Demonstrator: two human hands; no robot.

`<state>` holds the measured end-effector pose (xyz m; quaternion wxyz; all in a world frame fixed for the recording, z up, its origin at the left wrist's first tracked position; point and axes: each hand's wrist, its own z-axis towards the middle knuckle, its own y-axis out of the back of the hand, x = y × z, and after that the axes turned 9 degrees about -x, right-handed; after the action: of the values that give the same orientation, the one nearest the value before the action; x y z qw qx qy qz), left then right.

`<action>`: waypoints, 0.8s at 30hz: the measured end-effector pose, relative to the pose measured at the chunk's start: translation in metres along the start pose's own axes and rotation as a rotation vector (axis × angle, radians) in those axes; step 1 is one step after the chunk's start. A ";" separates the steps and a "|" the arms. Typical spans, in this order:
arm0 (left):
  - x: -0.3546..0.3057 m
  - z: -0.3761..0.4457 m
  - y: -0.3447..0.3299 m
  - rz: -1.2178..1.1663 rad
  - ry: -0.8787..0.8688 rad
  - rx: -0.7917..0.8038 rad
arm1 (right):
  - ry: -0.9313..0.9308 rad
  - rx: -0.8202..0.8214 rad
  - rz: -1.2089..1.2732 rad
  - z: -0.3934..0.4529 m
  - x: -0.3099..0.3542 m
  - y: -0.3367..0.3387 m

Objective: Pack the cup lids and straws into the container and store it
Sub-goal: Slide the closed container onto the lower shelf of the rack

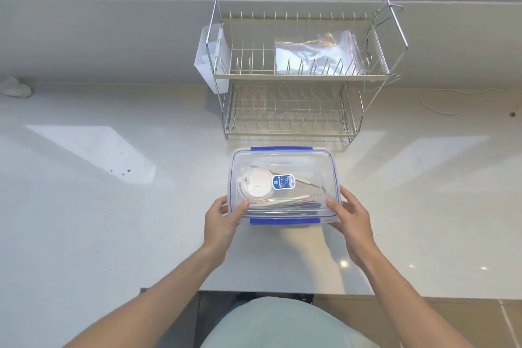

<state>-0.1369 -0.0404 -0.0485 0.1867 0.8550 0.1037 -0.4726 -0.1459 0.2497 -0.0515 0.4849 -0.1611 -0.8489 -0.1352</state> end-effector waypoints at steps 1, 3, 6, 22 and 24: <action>-0.010 0.006 -0.003 -0.016 -0.017 -0.002 | 0.022 0.007 0.012 0.007 0.010 -0.004; -0.032 0.017 -0.010 -0.034 -0.048 -0.009 | 0.062 0.016 0.030 0.021 0.030 -0.014; -0.064 0.037 -0.023 -0.041 -0.069 -0.015 | 0.110 0.018 0.060 0.041 0.060 -0.029; -0.119 0.137 -0.073 -0.060 -0.035 -0.059 | 0.069 -0.087 0.029 0.140 0.107 -0.080; -0.124 0.148 -0.078 -0.058 -0.034 -0.053 | 0.075 -0.079 0.007 0.152 0.112 -0.084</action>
<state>-0.3450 -0.0313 -0.0323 0.1974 0.8383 0.1379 -0.4891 -0.3516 0.2480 -0.0355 0.5100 -0.1777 -0.8237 -0.1728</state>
